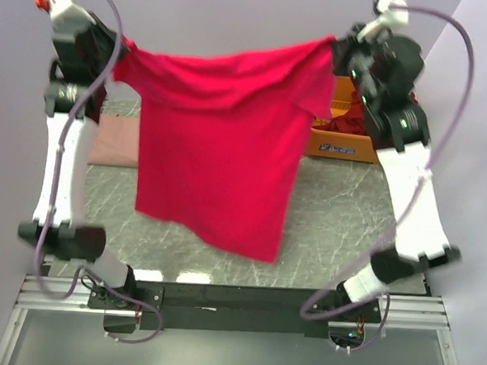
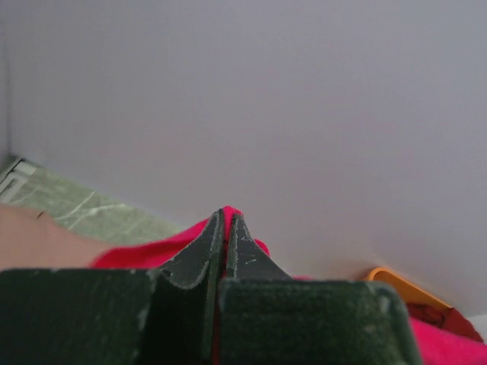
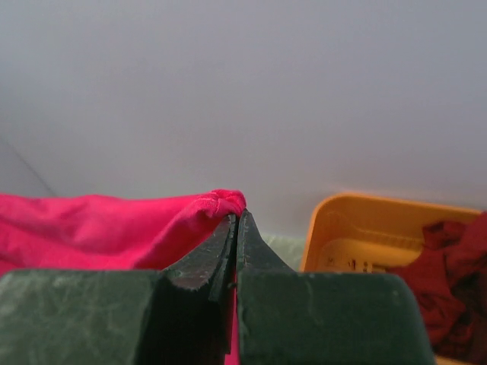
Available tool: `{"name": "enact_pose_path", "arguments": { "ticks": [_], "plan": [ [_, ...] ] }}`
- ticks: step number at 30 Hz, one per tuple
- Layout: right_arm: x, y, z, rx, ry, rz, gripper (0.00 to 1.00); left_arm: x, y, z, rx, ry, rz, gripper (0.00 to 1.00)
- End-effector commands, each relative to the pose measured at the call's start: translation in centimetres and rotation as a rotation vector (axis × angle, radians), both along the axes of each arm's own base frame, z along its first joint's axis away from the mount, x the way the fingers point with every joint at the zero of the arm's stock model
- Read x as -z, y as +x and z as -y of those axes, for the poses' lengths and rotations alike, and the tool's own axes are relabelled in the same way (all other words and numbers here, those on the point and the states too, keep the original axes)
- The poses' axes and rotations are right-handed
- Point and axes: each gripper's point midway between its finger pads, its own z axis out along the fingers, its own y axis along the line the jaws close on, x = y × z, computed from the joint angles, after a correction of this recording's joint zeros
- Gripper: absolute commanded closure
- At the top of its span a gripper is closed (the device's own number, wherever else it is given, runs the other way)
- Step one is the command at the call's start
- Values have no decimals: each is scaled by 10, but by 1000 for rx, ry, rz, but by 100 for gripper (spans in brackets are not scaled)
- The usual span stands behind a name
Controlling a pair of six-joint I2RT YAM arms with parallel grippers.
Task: Fold and stack the t-shirts
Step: Flatten the tshirt out
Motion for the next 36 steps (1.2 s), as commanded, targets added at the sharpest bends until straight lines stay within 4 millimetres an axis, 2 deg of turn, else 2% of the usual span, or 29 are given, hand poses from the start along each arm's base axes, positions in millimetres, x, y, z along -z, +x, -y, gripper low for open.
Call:
{"name": "enact_pose_path", "arguments": {
  "ticks": [1, 2, 5, 6, 7, 8, 9, 11, 12, 13, 14, 15, 16, 17, 18, 19, 20, 21, 22, 23, 24, 25, 26, 27, 28, 30, 33, 34, 36],
  "plan": [
    [-104, -26, 18, 24, 50, 278, 100, -74, -13, 9, 198, -9, 170, 99],
    [-111, -27, 16, 13, 52, 294, 100, -96, -22, 8, 214, -3, 222, 99],
    [-132, -40, 16, -21, 74, 373, 100, -113, -37, -1, 224, 1, 267, 99],
    [-119, -33, 12, -36, 71, 344, 100, -113, -41, -6, 209, 2, 266, 99],
    [-110, -37, 10, -72, 76, 324, 100, -107, -52, -8, 195, 9, 256, 99],
    [-120, -52, 11, -92, 83, 352, 100, -99, -55, -10, 183, 3, 235, 99],
    [-103, -55, 11, -101, 76, 312, 100, -87, -59, -13, 162, -2, 207, 99],
    [-74, -56, 10, -112, 57, 244, 100, -42, -72, -21, 99, -40, 107, 99],
    [-41, -59, 12, -107, 47, 168, 100, -19, -77, -23, 80, -72, 55, 99],
    [-20, -61, 15, -95, 40, 123, 100, -11, -102, -28, 25, -107, 51, 99],
    [2, -64, 15, -96, 36, 86, 100, 52, -98, -28, 13, -162, -81, 99],
    [50, -73, 16, -102, 26, -1, 100, 77, -107, -24, 4, -232, -117, 99],
    [74, -80, 16, -111, 35, -47, 100, 131, -127, -19, 0, -285, -205, 99],
    [99, -88, 12, -139, 39, -93, 100, 158, -138, -12, 16, -320, -250, 99],
    [150, -99, 12, -151, 53, -193, 100, 183, -150, -10, -2, -359, -285, 99],
    [180, -107, 10, -164, 51, -259, 100, 233, -176, -10, -44, -381, -382, 99],
    [210, -114, 9, -173, 56, -328, 98, 257, -190, -10, -63, -393, -436, 99],
    [257, -124, 11, -165, 53, -431, 97, 279, -202, -13, -107, -410, -481, 99],
    [282, -129, 15, -132, 88, -502, 97, 293, -216, -10, -113, -429, -499, 96],
    [306, -136, 18, -103, 104, -567, 97, 332, -229, -5, -118, -448, -595, 93],
    [342, -146, 19, -94, 112, -646, 94, 352, -239, 9, -57, -473, -650, 82],
    [358, -149, 20, -86, 111, -683, 92, 357, -244, 15, -35, -500, -675, 76],
    [382, -156, 25, -55, 105, -743, 87, 358, -247, 22, 4, -505, -692, 54],
    [393, -159, 29, -27, 109, -775, 74, 360, -251, 28, 29, -514, -711, 32],
    [401, -162, 33, -3, 102, -801, 60, 360, -254, 27, 20, -515, -720, 1],
    [407, -167, 40, 57, 109, -846, 35, 348, -254, 21, -7, -494, -698, 0],
    [390, -164, 47, 99, 119, -821, 22, 317, -244, 15, -6, -459, -607, 1],
    [384, -164, 43, 79, 134, -811, 15, 306, -239, 14, -1, -448, -571, 1],
    [375, -168, 24, -22, 189, -794, 12, 296, -229, 14, 18, -433, -531, 1]
  ]
}}
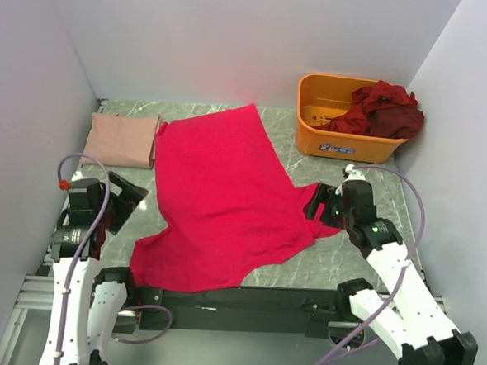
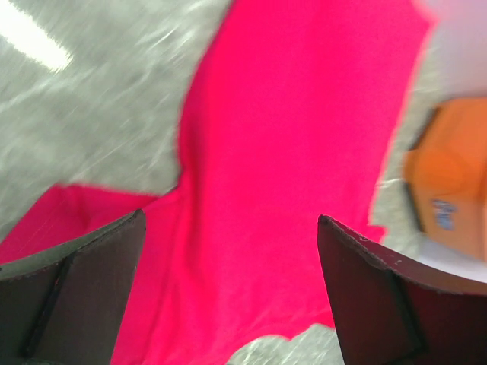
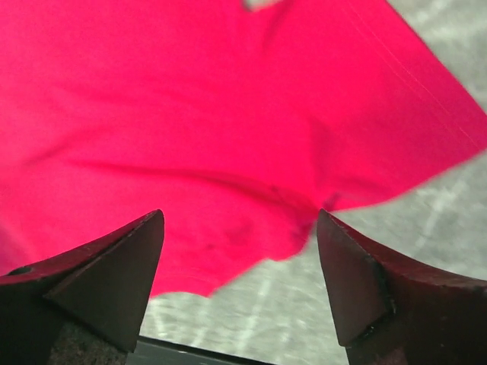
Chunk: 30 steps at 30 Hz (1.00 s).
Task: Fold and stack the t-shirts
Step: Flatten the tshirt out
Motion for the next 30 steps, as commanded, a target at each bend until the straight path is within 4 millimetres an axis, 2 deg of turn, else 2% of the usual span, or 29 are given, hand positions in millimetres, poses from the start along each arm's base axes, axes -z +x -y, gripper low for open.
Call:
{"name": "enact_pose_path", "arguments": {
  "ticks": [1, 3, 4, 6, 7, 8, 9, 10, 11, 12, 13, 14, 15, 16, 17, 18, 21, 24, 28, 30],
  "plan": [
    [-44, 10, -22, -31, 141, 128, 12, -43, 28, -1, 33, 30, 159, 1],
    [-35, -2, -43, -98, 210, 94, 11, -44, 41, 5, 74, 13, 177, 1],
    [-34, -2, -50, -112, 227, 96, 11, -40, 56, 6, 90, 5, 183, 1],
    [-15, -11, -73, -163, 218, 40, 11, -37, 76, 16, 139, -5, 205, 1],
    [-13, -11, -84, -187, 217, 38, 11, -28, 94, 19, 156, -5, 188, 0],
    [-9, -13, -94, -207, 218, 19, 11, -24, 103, 33, 196, 3, 174, 1],
    [7, -22, -113, -261, 215, -63, 11, -19, 111, 43, 229, 20, 159, 1],
    [10, -22, -125, -289, 222, -79, 11, -10, 130, 52, 258, 36, 116, 1],
    [8, -20, -137, -315, 223, -91, 11, -9, 139, 72, 310, 47, 115, 1],
    [28, -26, -150, -340, 172, -149, 11, 13, 151, 80, 345, 58, 54, 1],
    [33, -25, -157, -342, 150, -168, 11, 7, 166, 87, 365, 64, 69, 1],
    [43, -21, -167, -350, 120, -199, 11, 13, 174, 89, 361, 62, 47, 1],
    [50, -21, -172, -352, 105, -218, 11, 35, 185, 89, 359, 73, -7, 1],
    [56, -22, -176, -352, 104, -248, 11, 34, 198, 89, 354, 85, -2, 1],
    [69, -19, -179, -347, 82, -287, 11, 41, 203, 89, 349, 84, -26, 0],
    [75, -18, -179, -339, 67, -304, 11, 52, 211, 96, 382, 69, -50, 0],
    [97, -9, -159, -270, -42, -350, 11, 74, 219, 107, 422, 55, -87, 1],
    [107, -2, -131, -201, -62, -380, 11, 98, 212, 115, 439, 81, -145, 0],
    [121, 6, -76, -75, -43, -438, 11, 120, 197, 144, 523, 62, -170, 0],
    [119, 16, -48, 1, -44, -431, 11, 133, 187, 168, 581, 45, -195, 1]
  ]
}}
